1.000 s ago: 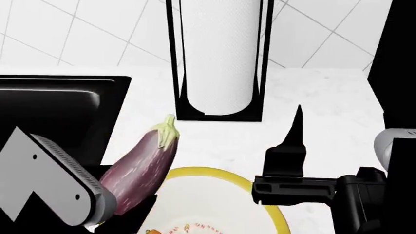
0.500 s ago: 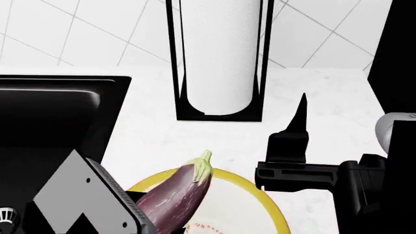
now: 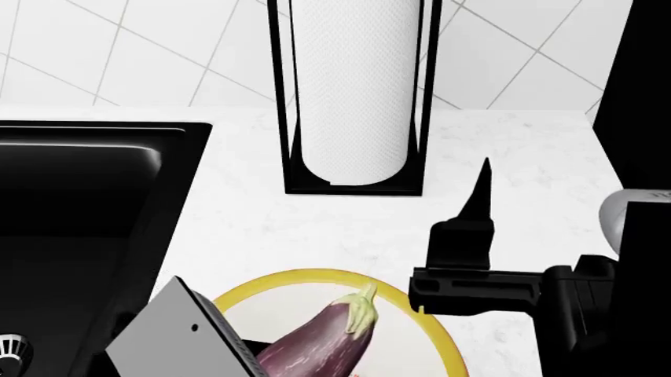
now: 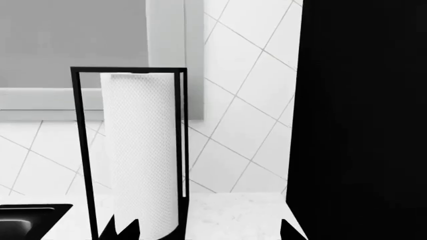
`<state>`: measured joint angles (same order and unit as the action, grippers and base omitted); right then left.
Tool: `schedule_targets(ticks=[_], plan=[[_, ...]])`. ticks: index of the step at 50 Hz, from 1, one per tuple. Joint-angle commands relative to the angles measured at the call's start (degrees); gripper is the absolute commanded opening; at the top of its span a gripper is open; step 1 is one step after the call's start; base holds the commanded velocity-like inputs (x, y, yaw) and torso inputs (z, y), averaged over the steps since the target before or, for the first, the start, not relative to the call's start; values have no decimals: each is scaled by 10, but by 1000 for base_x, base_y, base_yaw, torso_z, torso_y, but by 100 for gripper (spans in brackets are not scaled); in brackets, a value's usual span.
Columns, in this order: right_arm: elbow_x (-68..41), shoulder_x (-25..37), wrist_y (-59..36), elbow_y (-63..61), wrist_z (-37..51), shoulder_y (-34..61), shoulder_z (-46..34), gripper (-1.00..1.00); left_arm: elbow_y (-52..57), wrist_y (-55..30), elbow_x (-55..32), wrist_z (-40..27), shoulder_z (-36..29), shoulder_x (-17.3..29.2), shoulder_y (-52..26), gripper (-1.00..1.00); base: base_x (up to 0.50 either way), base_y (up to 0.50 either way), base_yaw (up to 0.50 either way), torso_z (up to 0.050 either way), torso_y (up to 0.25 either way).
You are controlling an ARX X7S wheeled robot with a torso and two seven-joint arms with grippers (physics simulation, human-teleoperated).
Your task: There is a mixed pile of frozen fruits and vegetables on the counter. Locate all the frozen vegetables and place the items in a bowl on the counter. Take all the frozen fruits and defrost them in a running sink.
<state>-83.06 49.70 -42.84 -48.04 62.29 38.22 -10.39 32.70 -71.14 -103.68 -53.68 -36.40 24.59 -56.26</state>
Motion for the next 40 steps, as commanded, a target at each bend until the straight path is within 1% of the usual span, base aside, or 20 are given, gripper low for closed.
schedule_targets(ticks=[1,12,30,31,40], plan=[[5,1,3,0,-3,-7,0,100,2,4,16,7,-10,1,15,-100,0,0,0,0,0],[9,2,7,-2,-6,-15,2,100,10,6,52,29,-17,5,46,-100,0,0,0,0,1],[15,2,12,-2,-13,-28,1,100,18,12,18,2,-28,6,27,-100,0,0,0,1,0],[15,2,12,-1,-13,-28,1,100,18,12,17,1,-29,5,25,100,0,0,0,0,0],[12,2,12,1,-13,-24,-1,100,22,24,-15,-26,-29,5,2,100,0,0,0,0,0]])
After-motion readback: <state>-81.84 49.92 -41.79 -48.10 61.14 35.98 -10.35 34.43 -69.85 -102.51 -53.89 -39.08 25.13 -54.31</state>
